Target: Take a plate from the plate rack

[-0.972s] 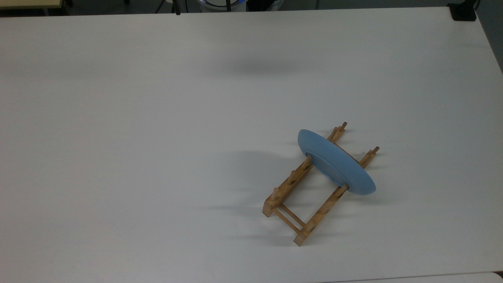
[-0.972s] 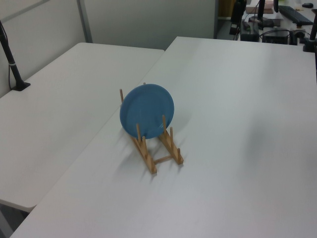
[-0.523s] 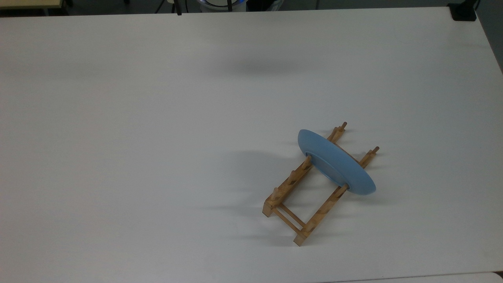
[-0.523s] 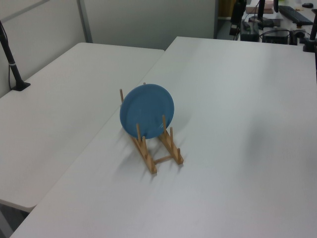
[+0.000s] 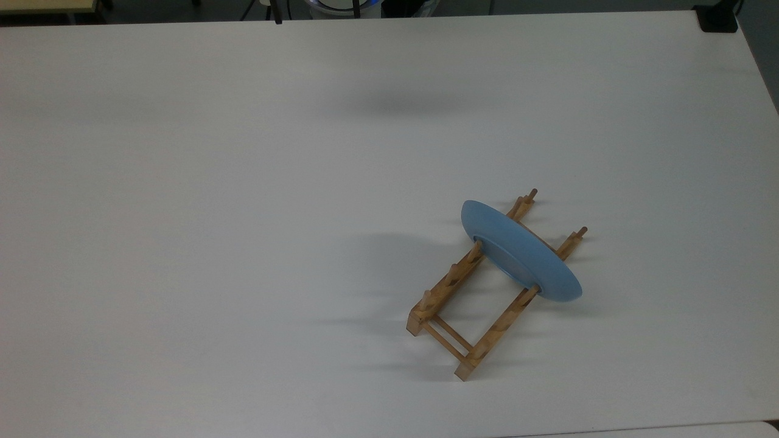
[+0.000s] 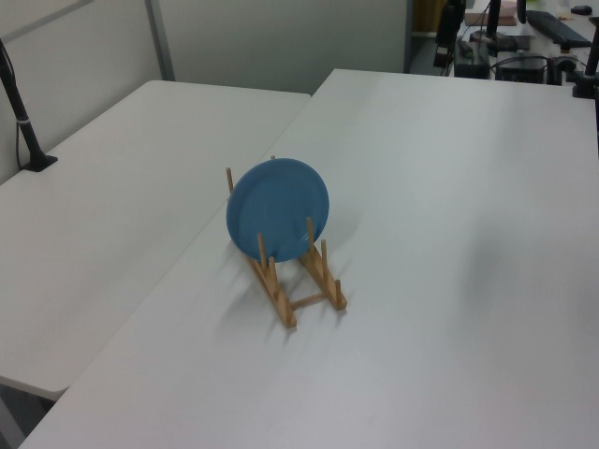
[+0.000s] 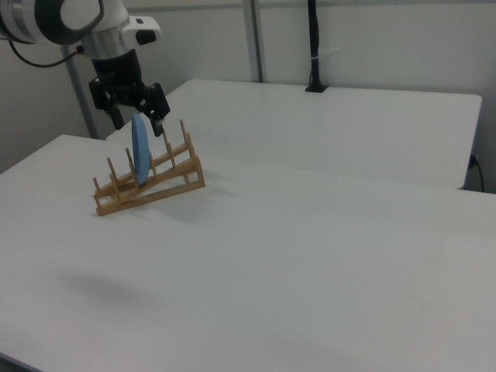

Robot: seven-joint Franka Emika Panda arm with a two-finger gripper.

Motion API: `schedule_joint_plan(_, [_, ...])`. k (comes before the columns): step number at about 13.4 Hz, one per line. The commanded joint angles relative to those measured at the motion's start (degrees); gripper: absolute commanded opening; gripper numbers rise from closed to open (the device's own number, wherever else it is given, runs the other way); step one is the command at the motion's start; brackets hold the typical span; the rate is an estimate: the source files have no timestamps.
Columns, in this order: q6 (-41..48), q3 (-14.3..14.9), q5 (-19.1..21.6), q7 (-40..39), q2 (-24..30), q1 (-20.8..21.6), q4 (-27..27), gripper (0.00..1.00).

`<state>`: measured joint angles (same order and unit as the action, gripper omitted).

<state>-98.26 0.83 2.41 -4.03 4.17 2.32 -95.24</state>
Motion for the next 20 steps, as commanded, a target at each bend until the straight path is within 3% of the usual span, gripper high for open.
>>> schedule_joint_plan(1, [-0.09, 0.31, 0.93, -0.54, 0.84, 0.41, -1.09, 1.00])
schedule_joint_plan(5, [0.17, 0.31, 0.75, -2.20, 0.40, 0.49, -1.09, 1.00])
schedule_joint_plan(8, [-0.44, 0.05, 0.14, -11.34, -0.74, 0.58, -0.74, 1.00])
schedule_joint_plan(10, [-2.71, -0.13, -0.30, -10.91, -1.88, 1.72, 0.75, 1.00])
schedule_joint_plan(14, [-15.70, -0.47, -1.26, -4.61, -3.90, 6.02, 0.84, 1.00])
schedule_joint_plan(17, [-24.24, -1.88, -6.61, 3.65, -6.27, 8.74, 0.93, 1.00])
schedule_joint_plan(20, [-29.43, -1.88, -16.44, 14.45, -10.31, 13.66, 1.02, 1.00])
